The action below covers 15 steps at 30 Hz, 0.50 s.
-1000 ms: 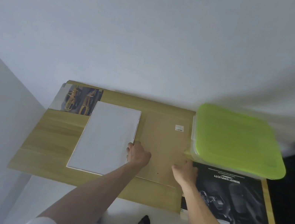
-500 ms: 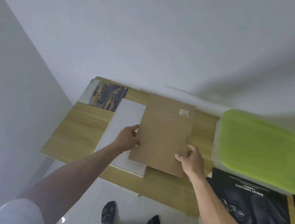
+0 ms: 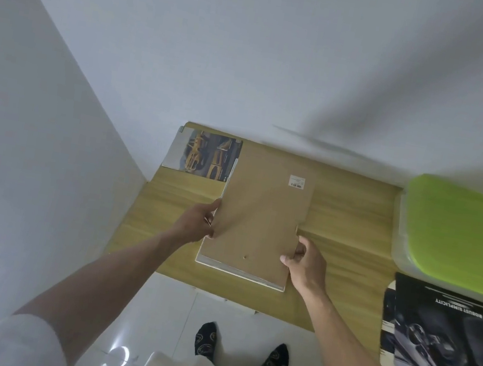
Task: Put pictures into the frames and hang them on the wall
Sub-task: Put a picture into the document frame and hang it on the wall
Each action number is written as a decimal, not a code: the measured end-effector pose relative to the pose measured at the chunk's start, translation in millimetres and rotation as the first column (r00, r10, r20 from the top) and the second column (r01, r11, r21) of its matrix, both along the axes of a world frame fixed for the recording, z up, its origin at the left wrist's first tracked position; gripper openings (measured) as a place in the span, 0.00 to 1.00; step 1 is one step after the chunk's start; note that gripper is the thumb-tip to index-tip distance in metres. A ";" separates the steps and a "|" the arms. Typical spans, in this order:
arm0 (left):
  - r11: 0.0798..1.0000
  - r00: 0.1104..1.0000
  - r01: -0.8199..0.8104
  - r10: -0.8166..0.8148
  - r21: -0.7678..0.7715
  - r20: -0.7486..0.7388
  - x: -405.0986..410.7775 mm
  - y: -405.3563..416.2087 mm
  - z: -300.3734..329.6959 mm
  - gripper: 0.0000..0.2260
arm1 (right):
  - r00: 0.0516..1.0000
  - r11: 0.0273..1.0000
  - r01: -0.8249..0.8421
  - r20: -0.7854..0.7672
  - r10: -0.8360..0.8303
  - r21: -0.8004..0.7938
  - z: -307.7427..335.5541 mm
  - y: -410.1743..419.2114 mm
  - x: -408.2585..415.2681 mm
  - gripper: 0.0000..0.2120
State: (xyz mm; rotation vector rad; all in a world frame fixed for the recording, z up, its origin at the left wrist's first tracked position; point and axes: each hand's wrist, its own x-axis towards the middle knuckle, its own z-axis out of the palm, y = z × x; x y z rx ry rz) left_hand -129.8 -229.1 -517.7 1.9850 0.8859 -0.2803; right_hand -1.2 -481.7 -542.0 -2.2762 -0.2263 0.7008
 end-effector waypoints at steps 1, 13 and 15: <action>1.000 1.000 0.018 -0.018 0.010 -0.008 -1.4 2.4 -2.3 0.40 | 1.000 1.000 0.004 0.003 -0.004 -0.014 -0.4 2.5 -2.2 0.30; 0.986 0.985 0.166 -0.165 0.013 -0.053 -9.2 7.9 -23.1 0.39 | 0.997 0.973 -0.001 0.072 0.018 -0.231 -4.5 9.4 -15.3 0.27; 0.982 0.980 0.188 -0.186 0.028 -0.073 -8.2 7.9 -23.5 0.38 | 0.994 0.966 -0.032 0.089 0.056 -0.257 -3.9 8.9 -14.2 0.23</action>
